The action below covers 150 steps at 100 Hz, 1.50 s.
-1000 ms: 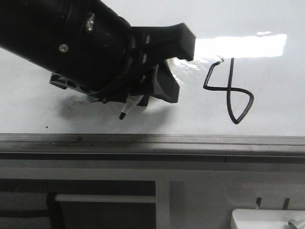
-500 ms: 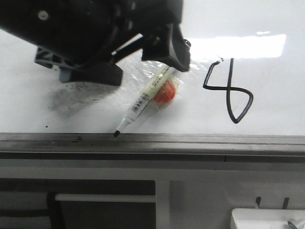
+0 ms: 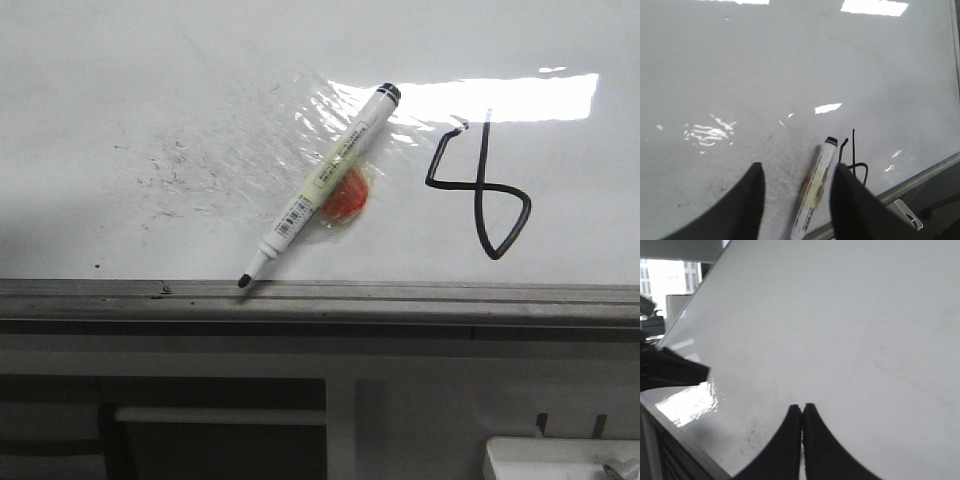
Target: Write number 8 on whiteboard
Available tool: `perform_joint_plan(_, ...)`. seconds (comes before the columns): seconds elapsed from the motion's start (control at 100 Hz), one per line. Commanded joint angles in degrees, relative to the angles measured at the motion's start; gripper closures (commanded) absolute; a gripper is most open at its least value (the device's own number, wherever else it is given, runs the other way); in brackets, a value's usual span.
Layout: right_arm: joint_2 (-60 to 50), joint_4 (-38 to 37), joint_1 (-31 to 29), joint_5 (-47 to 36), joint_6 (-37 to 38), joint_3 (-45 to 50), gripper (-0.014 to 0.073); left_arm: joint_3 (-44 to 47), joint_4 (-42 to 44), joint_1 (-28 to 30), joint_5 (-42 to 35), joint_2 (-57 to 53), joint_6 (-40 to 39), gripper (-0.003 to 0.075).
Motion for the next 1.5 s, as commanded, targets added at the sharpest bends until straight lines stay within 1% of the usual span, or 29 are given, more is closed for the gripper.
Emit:
perform_joint_plan(0.0, -1.92, 1.33, -0.08, -0.48, -1.19, -0.77, 0.0657, 3.5, 0.72, -0.41, 1.77, -7.27, 0.8, 0.0701)
perform_joint_plan(0.02, -2.36, 1.33, -0.08, 0.01, -1.19, -0.66, 0.0657, 4.78, 0.62, -0.41, 1.78, -8.88, 0.8, 0.0744)
perform_joint_plan(0.16, -2.91, 1.33, -0.08, 4.71, -1.19, 0.15, 0.0657, 11.69, 0.24, -0.41, 2.18, -17.83, 0.8, 0.0741)
perform_joint_plan(0.3, -2.81, 1.33, -0.08, 3.99, -1.19, 0.39, 0.0657, 16.12, 0.24, -0.41, 2.28, -22.76, 0.8, 0.0741)
perform_joint_plan(0.54, -2.81, 1.33, -0.08, 3.51, -1.19, 0.39, 0.0657, 20.27, 0.24, -0.41, 2.28, -23.28, 0.8, 0.0741)
perform_joint_plan(0.84, -2.81, 1.33, -0.08, 3.38, -1.19, 0.39, 0.0657, 22.92, 0.24, -0.41, 2.28, -23.43, 0.8, 0.0741)
perform_joint_plan(0.93, -2.81, 1.33, -0.08, 3.38, -1.19, 0.39, 0.0657, 23.86, 2.09, 0.17, -0.32, -24.49, 0.69, 0.0741)
perform_joint_plan(0.96, -2.81, 1.33, -0.08, 3.3, -1.19, 0.39, 0.0657, 24.26, 4.95, 0.71, -0.33, -25.07, 0.54, 0.0741)
perform_joint_plan(1.0, -2.81, 1.33, -0.08, 3.3, -1.19, 0.39, 0.0657, 24.68, 12.99, 1.79, 0.15, -26.2, -0.48, 0.0741)
perform_joint_plan(1.05, -2.81, 1.33, -0.08, 3.3, -1.19, 0.39, 0.0657, 25.45, 24.78, 3.87, 0.44, -27.72, -7.11, 0.0741)
perform_joint_plan(1.08, -2.81, 1.33, -0.08, 3.3, -1.19, 0.39, 0.0657, 25.9, 33.69, 5.52, 0.16, -28.61, -14.72, 0.0741)
perform_joint_plan(1.1, -2.81, 1.33, -0.08, 3.3, -1.19, 0.39, 0.0657, 26.32, 37.36, 6.97, -0.19, -29.24, -19.51, 0.0741)
perform_joint_plan(1.12, -2.81, 1.33, -0.08, 3.3, -1.19, 0.39, 0.0657, 26.81, 43.09, 8.59, -0.41, -29.85, -22.73, 0.0741)
perform_joint_plan(1.15, -2.81, 1.33, -0.08, 3.3, -1.19, 0.39, 0.0657, 27.5, 53.76, 10.93, -0.41, -30.63, -30.97, 0.0741)
perform_joint_plan(1.16, -2.81, 1.33, -0.08, 3.3, -1.19, 0.39, 0.0657, 27.68, 56.03, 12.19, -0.28, -31.08, -32.73, 0.0741)
perform_joint_plan(1.17, -2.81, 1.33, -0.08, 3.3, -1.19, 0.39, 0.0657, 28.04, 58.34, 12.83, -0.11, -31.31, -36.32, 0.0741)
perform_joint_plan(1.18, -2.81, 1.33, -0.08, 3.3, -1.19, 0.39, 0.0657, 28.22, 62.9, 14.16, 0.1, -31.53, -38.14, 0.0741)
perform_joint_plan(1.19, -2.81, 1.33, -0.08, 3.3, -1.19, 0.39, 0.0657, 28.54, 65.19, 14.83, 0.22, -31.99, -39.96, 0.0741)
perform_joint_plan(1.22, -2.81, 1.33, -0.08, 3.3, -1.19, 0.39, 0.0657, 29.23, 76.15, 17.56, 0.9, -32.98, -49.34, 0.0741)
perform_joint_plan(1.23, -2.81, 1.33, -0.08, 3.3, -1.19, 0.39, 0.0657, 29.4, 78.23, 18.97, 1.3, -33.49, -51.21, 0.0741)
perform_joint_plan(1.24, -2.81, 1.33, -0.08, 3.3, -1.19, 0.39, 0.0657, 29.7, 80.26, 19.67, 1.54, -33.74, -54.93, 0.0741)
perform_joint_plan(1.25, -2.81, 1.33, -0.08, 3.3, -1.19, 0.39, 0.0657, 29.86, 84.12, 21.09, 2.09, -34.0, -56.76, 0.0741)
perform_joint_plan(1.26, -2.81, 1.33, -0.08, 3.3, -1.19, 0.39, 0.0657, 30.17, 85.89, 21.81, 2.37, -34.53, -58.59, 0.0741)
perform_joint_plan(1.27, -2.81, 1.33, -0.08, 3.3, -1.19, 0.39, 0.0657, 30.33, 89.18, 22.53, 2.68, -34.79, -62.12, 0.0741)
perform_joint_plan(1.31, -2.81, 1.33, -0.08, 3.3, -1.19, 0.39, 0.0657, 31.2, 95.86, 26.8, 4.87, -36.37, -71.62, 0.0741)
perform_joint_plan(1.34, -2.81, 1.33, -0.08, 3.3, -1.19, 0.39, 0.0657, 31.8, 100.47, 29.6, 6.62, -37.44, -76.48, 0.0741)
perform_joint_plan(1.38, -2.81, 1.33, -0.08, 3.3, -1.19, 0.39, 0.0657, 32.79, 103.36, 33.46, 9.12, -39.06, -81.79, 0.0741)
perform_joint_plan(1.43, -2.81, 1.33, -0.08, 3.3, -1.19, 0.39, 0.0657, 34.1, 105.87, 37.33, 11.01, -40.91, -85.76, 0.0741)
perform_joint_plan(1.49, -2.81, 1.33, -0.08, 3.3, -1.19, 0.39, 0.0657, 35.48, 106.71, 41.08, 12.52, -43.29, -88.1, 0.0741)
